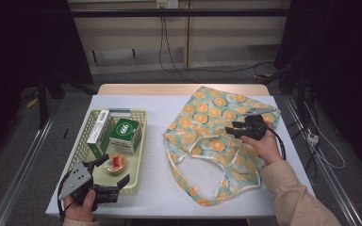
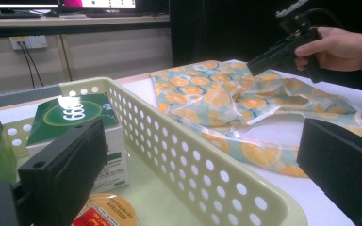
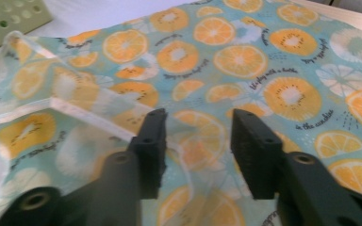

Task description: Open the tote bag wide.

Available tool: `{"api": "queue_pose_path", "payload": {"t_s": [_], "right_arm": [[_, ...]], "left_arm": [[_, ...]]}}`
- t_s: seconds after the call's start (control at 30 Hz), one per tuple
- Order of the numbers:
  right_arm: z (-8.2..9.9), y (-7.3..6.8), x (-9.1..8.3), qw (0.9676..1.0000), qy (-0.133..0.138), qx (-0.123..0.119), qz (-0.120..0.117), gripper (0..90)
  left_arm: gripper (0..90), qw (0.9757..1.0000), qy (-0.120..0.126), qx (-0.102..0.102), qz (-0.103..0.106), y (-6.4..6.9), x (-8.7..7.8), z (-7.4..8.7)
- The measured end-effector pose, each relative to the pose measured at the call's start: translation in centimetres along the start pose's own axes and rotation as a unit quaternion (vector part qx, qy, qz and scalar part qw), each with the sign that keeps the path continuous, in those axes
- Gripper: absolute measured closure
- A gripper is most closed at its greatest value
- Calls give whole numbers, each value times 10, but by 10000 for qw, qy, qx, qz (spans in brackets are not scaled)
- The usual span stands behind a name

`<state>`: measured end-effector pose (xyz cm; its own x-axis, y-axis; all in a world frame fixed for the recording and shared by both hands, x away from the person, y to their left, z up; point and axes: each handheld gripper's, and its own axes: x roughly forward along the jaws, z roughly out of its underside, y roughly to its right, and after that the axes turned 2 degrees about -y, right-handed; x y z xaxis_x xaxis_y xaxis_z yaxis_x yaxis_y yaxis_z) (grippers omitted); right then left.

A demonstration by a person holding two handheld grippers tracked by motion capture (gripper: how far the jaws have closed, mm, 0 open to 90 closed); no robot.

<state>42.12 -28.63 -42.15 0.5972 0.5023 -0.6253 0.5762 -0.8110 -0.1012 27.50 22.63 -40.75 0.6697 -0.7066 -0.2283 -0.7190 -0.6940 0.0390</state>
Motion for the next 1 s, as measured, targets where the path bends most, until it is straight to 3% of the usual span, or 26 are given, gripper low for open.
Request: {"api": "queue_pose_path", "payload": {"t_s": [0.23,0.33,0.5,0.53,0.7,0.9,1.0], "right_arm": [[2,-29,-12,9995,-20,-248,-192,368],[8,-47,-8,9984,-189,-419,-325,303],[16,-63,-3,9971,-298,-520,-472,274],[20,-72,-1,9957,-334,-634,-586,325],[25,-86,2,9915,-375,-902,-864,446],[30,-91,8,9894,-525,-1134,-743,572],[33,-89,9,9907,-487,-1053,-714,676]], "left_arm": [[21,10000,3,-8,1,0,0,0],[21,10000,-2,-3,-7,0,0,0],[21,10000,-11,26,21,1,1,-1],[21,10000,-13,19,22,1,1,0],[21,10000,-20,15,19,0,1,0],[21,10000,-26,47,34,1,2,0],[21,10000,-46,35,36,1,1,0]]}}
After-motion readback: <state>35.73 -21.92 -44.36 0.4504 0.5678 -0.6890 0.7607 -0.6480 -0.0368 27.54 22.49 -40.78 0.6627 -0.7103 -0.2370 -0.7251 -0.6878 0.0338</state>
